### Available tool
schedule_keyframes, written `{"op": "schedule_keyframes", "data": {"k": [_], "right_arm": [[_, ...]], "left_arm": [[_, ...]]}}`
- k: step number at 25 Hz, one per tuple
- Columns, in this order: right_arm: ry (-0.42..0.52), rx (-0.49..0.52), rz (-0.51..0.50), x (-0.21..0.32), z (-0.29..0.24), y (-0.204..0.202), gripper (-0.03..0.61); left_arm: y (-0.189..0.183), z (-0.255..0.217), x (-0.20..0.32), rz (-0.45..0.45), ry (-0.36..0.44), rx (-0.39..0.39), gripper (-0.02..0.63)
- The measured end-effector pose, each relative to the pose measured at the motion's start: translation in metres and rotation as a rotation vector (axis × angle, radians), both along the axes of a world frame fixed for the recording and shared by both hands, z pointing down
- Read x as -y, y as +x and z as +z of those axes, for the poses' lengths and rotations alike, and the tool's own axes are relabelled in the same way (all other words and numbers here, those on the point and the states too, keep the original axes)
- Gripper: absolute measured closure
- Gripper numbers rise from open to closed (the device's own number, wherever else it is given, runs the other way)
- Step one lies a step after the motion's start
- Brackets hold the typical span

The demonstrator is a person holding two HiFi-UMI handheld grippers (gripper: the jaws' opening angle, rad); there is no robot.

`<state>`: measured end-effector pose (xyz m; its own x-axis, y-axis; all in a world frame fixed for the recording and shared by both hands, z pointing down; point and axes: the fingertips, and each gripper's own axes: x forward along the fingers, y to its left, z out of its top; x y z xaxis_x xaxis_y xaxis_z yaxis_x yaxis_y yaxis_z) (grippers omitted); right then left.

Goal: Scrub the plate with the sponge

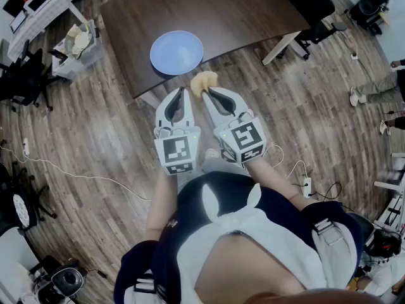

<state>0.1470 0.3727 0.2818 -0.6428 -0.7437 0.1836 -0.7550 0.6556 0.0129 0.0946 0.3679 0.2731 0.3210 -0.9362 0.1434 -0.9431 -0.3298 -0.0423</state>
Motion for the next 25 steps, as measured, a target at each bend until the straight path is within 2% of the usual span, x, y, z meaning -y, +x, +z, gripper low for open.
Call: {"op": "schedule_keyframes", "data": {"k": [7, 13, 20, 25], "right_arm": [[-0.008, 0.004, -0.039, -0.001, 0.021, 0.022, 0.561], [-0.033, 0.006, -0.056, 0.012, 0.032, 0.026, 0.56], [-0.061, -0.02, -0.067, 0.06, 0.045, 0.018, 0.56], [-0.08, -0.082, -0.059, 0.115, 0.058, 0.003, 0.56]], "left_arm": [[0.018, 0.022, -0.008, -0.054, -0.019, -0.009, 0.611], [0.013, 0.038, 0.002, -0.08, -0.05, 0.017, 0.611], [0.0, 0.05, 0.056, -0.084, -0.067, 0.015, 0.611], [-0.03, 0.058, 0.115, -0.101, -0.085, 0.008, 0.611]]}}
